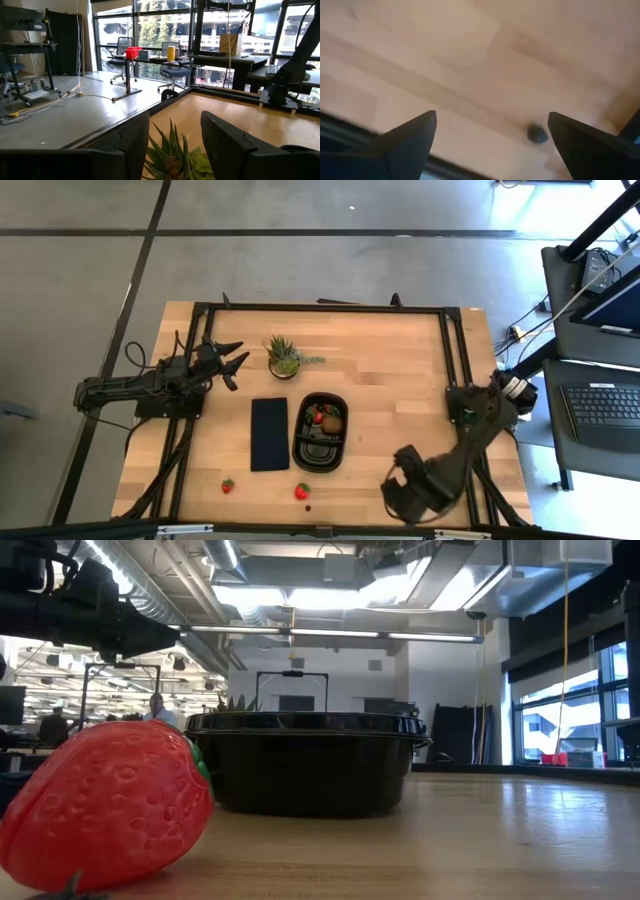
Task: Pick and placing Produce into tupperware
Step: Put the black raspberry into the black bin
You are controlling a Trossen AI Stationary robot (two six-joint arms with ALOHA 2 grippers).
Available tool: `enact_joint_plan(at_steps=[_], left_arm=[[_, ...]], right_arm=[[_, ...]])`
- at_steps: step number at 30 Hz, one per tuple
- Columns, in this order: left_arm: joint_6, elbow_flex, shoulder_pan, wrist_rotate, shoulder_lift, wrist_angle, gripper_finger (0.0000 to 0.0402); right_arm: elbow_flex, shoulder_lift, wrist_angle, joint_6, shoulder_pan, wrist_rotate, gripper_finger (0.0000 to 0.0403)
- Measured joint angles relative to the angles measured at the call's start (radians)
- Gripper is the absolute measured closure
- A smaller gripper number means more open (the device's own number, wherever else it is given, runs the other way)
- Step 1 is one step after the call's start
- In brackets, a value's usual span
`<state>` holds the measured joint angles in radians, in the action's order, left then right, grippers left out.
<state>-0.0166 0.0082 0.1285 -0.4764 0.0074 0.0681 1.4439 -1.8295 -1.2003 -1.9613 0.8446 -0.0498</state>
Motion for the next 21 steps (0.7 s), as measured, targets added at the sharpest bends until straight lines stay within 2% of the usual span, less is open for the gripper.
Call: enact_joint_plan(at_steps=[6,9,21], left_arm=[[-0.002,0.000,0.000,0.000,0.000,0.000,0.0230],[-0.006,0.000,0.000,0.000,0.000,0.000,0.0230],[-0.010,0.000,0.000,0.000,0.000,0.000,0.0230]], right_arm=[[-0.067,0.000,0.081,-0.108,0.060,0.009,0.0020],[-0.107,0.000,0.079,-0.156,0.064,0.069,0.0020],[-0.264,-0.001,0.234,-0.123,0.083,0.104,0.0020]])
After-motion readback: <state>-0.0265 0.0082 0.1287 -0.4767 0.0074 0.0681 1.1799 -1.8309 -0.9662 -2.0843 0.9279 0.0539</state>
